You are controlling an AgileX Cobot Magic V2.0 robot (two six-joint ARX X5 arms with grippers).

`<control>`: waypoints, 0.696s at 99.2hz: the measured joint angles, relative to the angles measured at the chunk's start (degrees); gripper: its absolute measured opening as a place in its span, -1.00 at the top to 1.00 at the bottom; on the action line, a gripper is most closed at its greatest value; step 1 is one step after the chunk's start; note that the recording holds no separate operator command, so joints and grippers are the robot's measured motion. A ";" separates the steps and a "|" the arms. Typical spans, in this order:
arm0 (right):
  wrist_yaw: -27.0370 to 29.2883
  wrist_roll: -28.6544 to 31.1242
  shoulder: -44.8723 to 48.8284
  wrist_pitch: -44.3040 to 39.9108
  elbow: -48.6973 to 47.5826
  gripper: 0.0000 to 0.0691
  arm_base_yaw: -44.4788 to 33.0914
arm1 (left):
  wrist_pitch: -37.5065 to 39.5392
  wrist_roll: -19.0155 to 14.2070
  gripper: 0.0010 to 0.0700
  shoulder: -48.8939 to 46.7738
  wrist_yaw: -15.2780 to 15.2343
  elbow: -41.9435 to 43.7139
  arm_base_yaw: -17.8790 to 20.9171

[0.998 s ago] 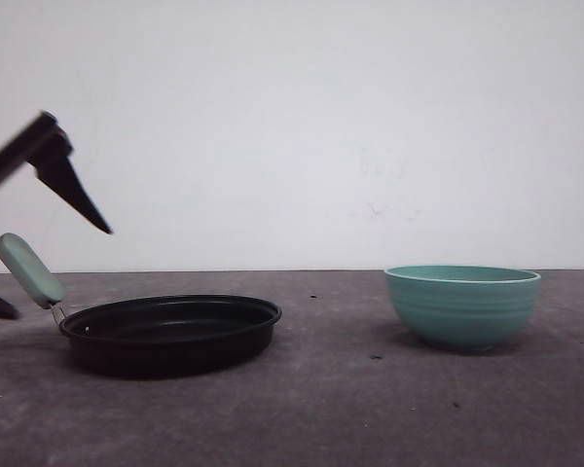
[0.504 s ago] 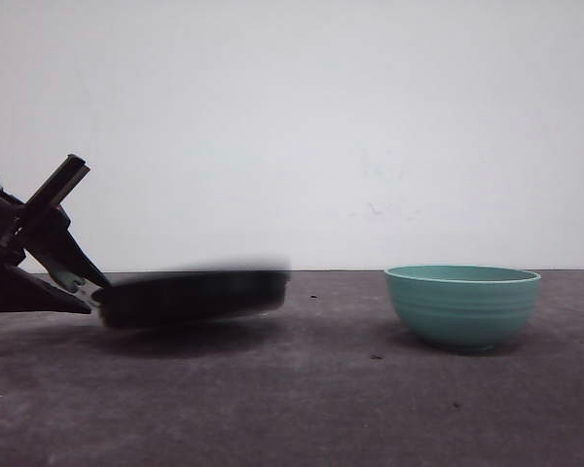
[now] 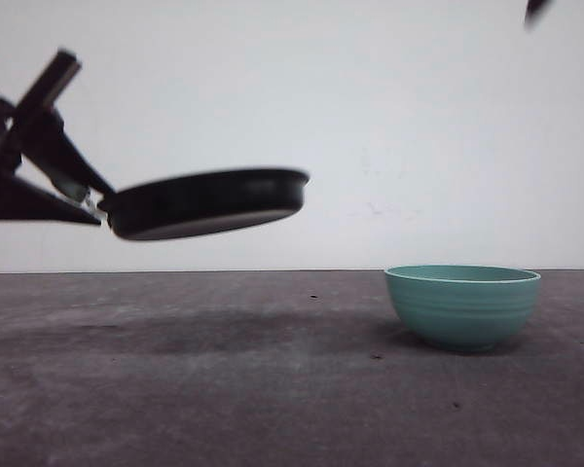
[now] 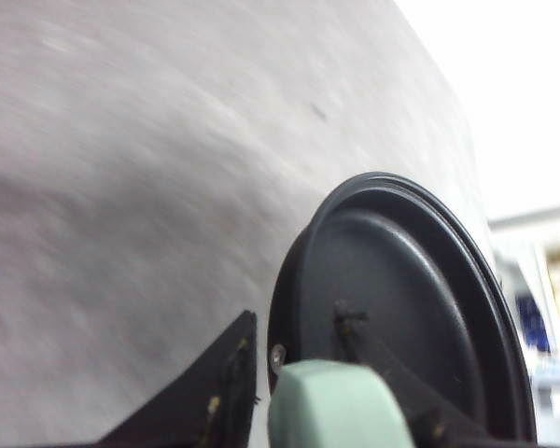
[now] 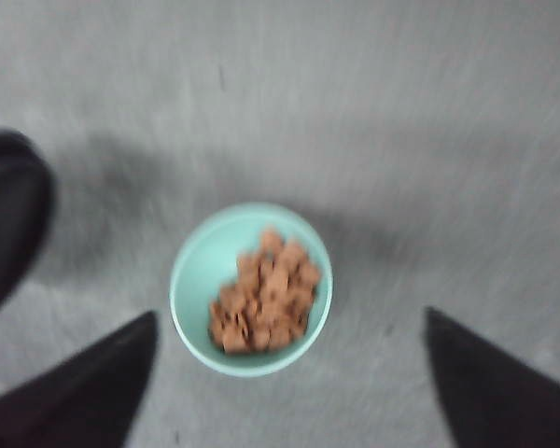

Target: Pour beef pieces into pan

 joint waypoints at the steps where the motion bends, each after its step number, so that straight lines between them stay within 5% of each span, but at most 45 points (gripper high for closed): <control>1: -0.26 -0.07 0.81 -0.07 -0.11 -0.37 0.00 | -0.46 0.15 0.69 -0.57 -0.11 0.00 -0.24; 12: -1.84 -0.61 9.57 0.11 -0.24 -0.05 0.00 | -3.98 1.84 0.69 -6.14 -1.53 0.00 -2.62; 69: -6.23 -0.35 28.52 7.80 -0.24 0.43 0.35 | -10.82 3.37 0.70 -14.82 -1.46 0.00 -5.53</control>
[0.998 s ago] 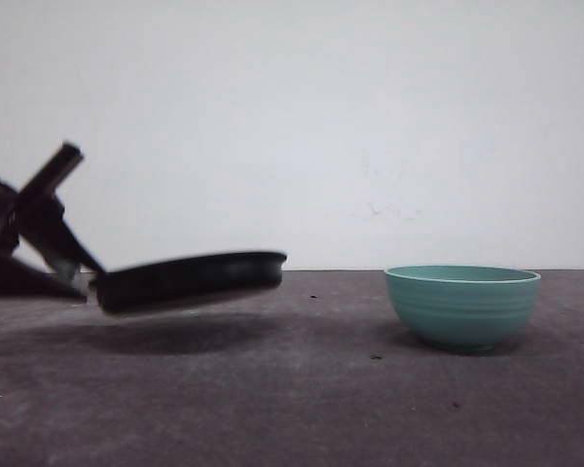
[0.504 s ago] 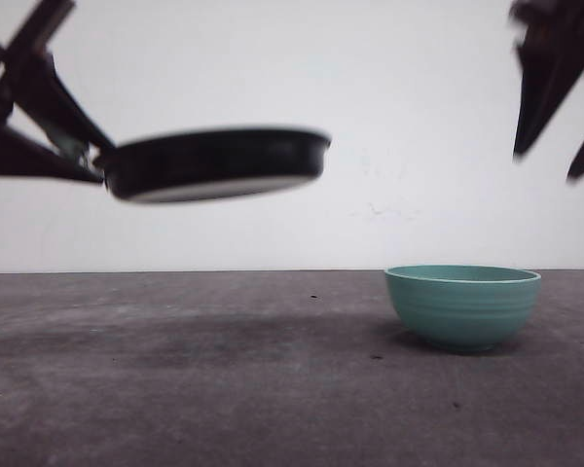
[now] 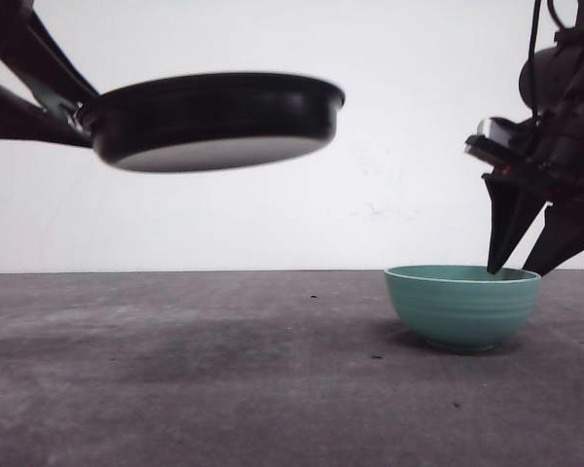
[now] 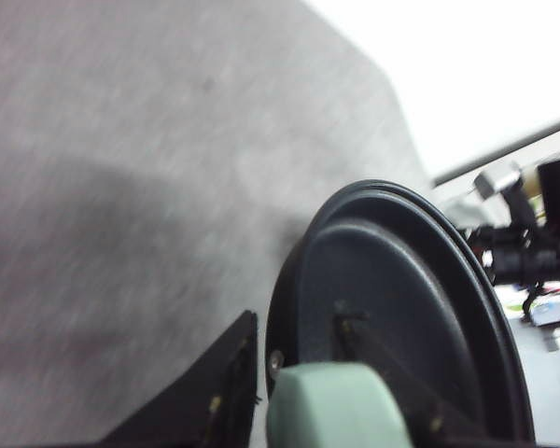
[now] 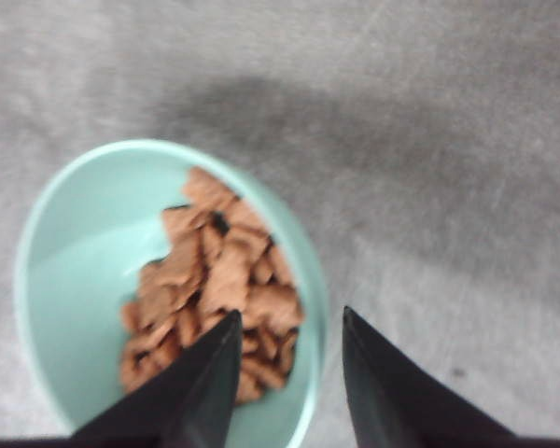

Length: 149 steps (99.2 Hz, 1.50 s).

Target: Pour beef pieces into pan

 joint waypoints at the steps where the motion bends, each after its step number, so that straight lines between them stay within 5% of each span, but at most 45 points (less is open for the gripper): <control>1: 0.00 0.04 0.11 0.07 0.00 0.44 0.00 | -0.11 0.02 0.70 0.00 0.00 0.00 0.00; 26: 1.07 1.92 1.42 3.82 0.00 0.94 0.00 | -0.13 0.07 0.70 0.00 0.09 0.00 0.00; 52: -1.05 3.23 -0.98 5.92 -0.13 0.95 0.92 | -3.43 0.52 0.70 0.00 0.02 0.07 -0.39; 83: 0.90 9.53 -21.31 20.39 0.00 0.96 12.31 | -14.25 6.36 0.70 5.42 -1.92 8.79 -3.06; 109: 25.53 5.86 -27.12 20.76 0.17 0.96 33.27 | -15.19 7.63 0.71 10.27 -1.95 16.06 -4.52; 135: 60.57 -8.61 -26.69 25.31 0.04 0.96 49.00 | -17.79 7.80 0.71 11.80 -2.01 21.90 -4.79; 149: 72.11 -18.49 -25.99 34.56 0.04 0.96 53.29 | -18.53 7.89 0.71 11.82 -1.99 23.78 -4.83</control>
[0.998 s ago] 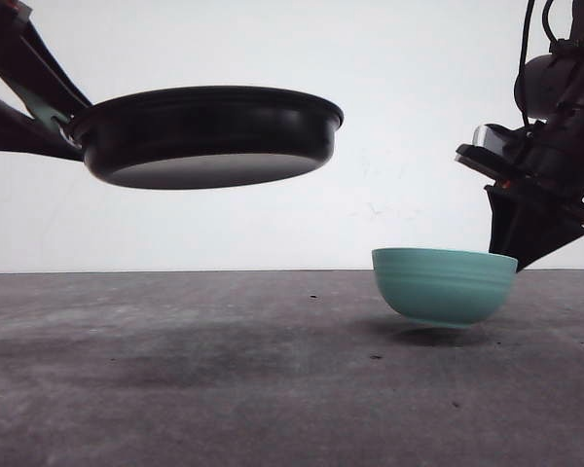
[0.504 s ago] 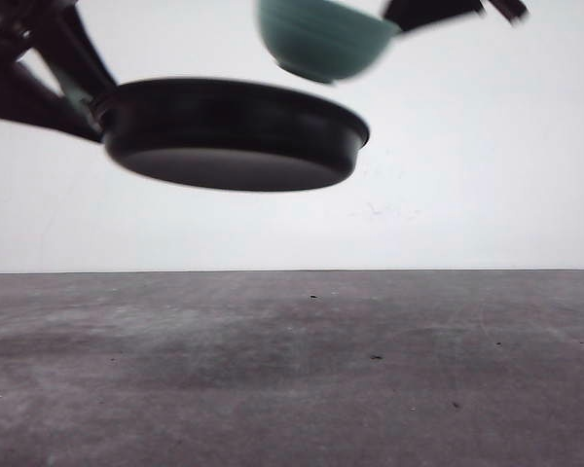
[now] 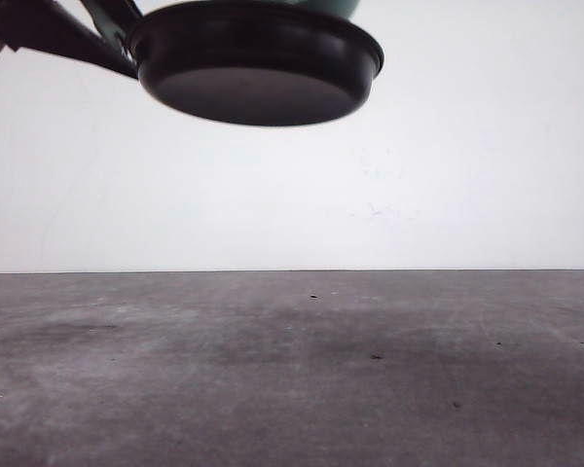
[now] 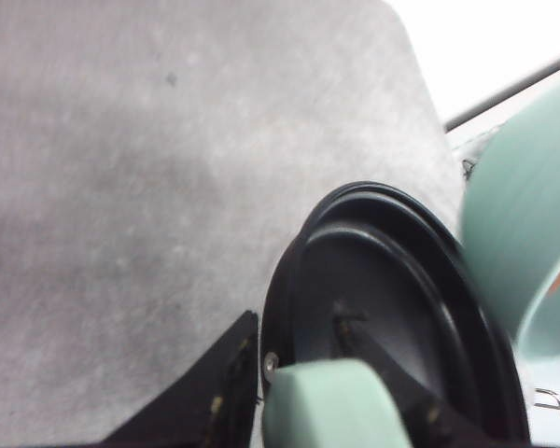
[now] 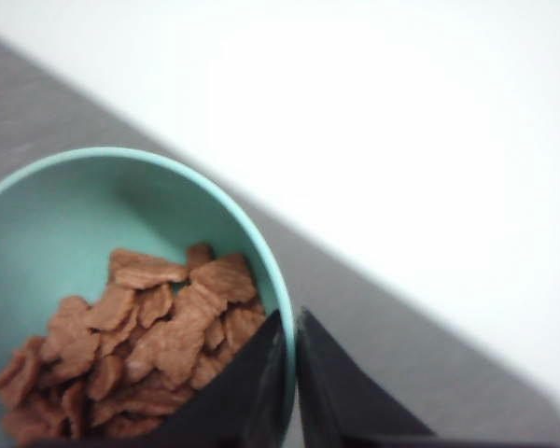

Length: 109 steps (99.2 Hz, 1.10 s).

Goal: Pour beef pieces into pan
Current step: 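Raise the green bowl over the pan and tip pieces in with right gripper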

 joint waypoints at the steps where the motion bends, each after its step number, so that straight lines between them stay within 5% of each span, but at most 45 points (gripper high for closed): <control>1: 0.52 -0.79 0.00 0.59 0.00 0.96 0.17 | -0.11 0.04 0.71 0.00 0.00 0.04 0.00; 26: 2.80 -22.16 1.51 13.05 0.00 0.96 1.38 | -3.41 1.18 0.71 0.04 0.22 0.98 0.00; 47: -0.63 -37.40 1.66 22.82 -0.04 0.96 1.84 | -4.13 1.29 0.72 0.24 0.39 2.03 0.00; 109: -9.22 -61.35 1.70 39.10 -0.04 0.96 3.98 | -4.55 1.57 0.72 0.31 0.13 8.20 0.00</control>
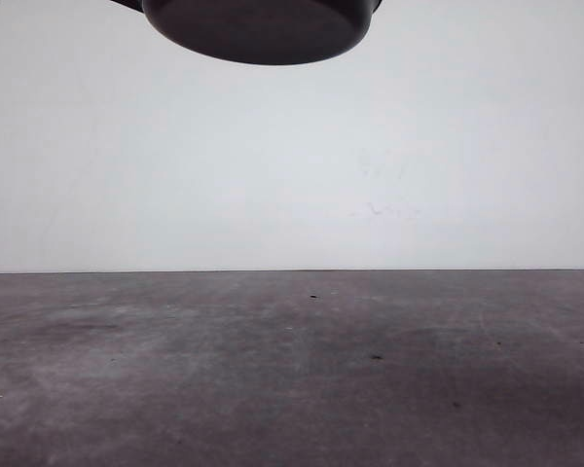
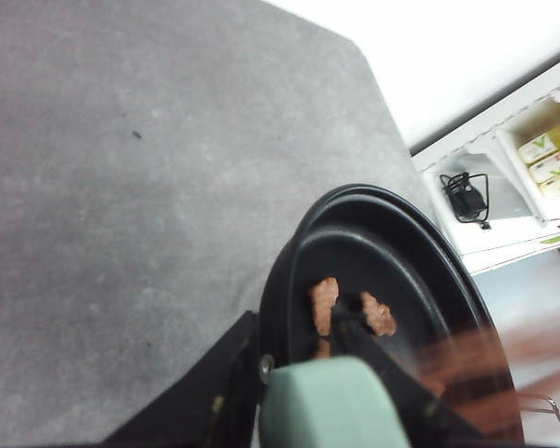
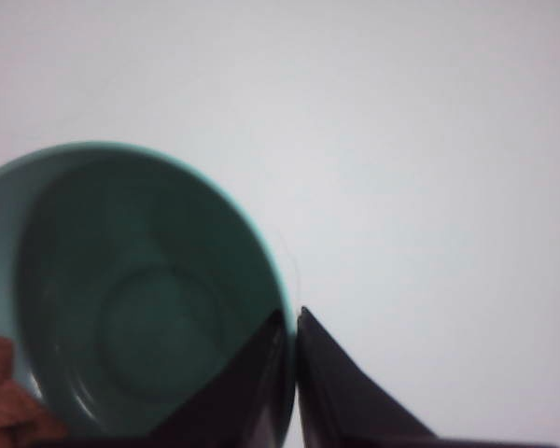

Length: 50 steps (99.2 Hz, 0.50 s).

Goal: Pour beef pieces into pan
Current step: 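Raise the green bowl over the pan and tip pieces in with right gripper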

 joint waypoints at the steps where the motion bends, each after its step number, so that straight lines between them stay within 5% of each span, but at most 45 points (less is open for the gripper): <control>1: -0.02 -0.17 0.00 0.00 0.00 0.96 0.00 | -0.04 0.00 0.72 -0.02 -0.04 0.00 0.00; 50: -3.26 -2.67 0.02 4.17 0.00 0.96 -2.82 | -0.63 0.04 0.72 0.20 -0.42 0.00 0.00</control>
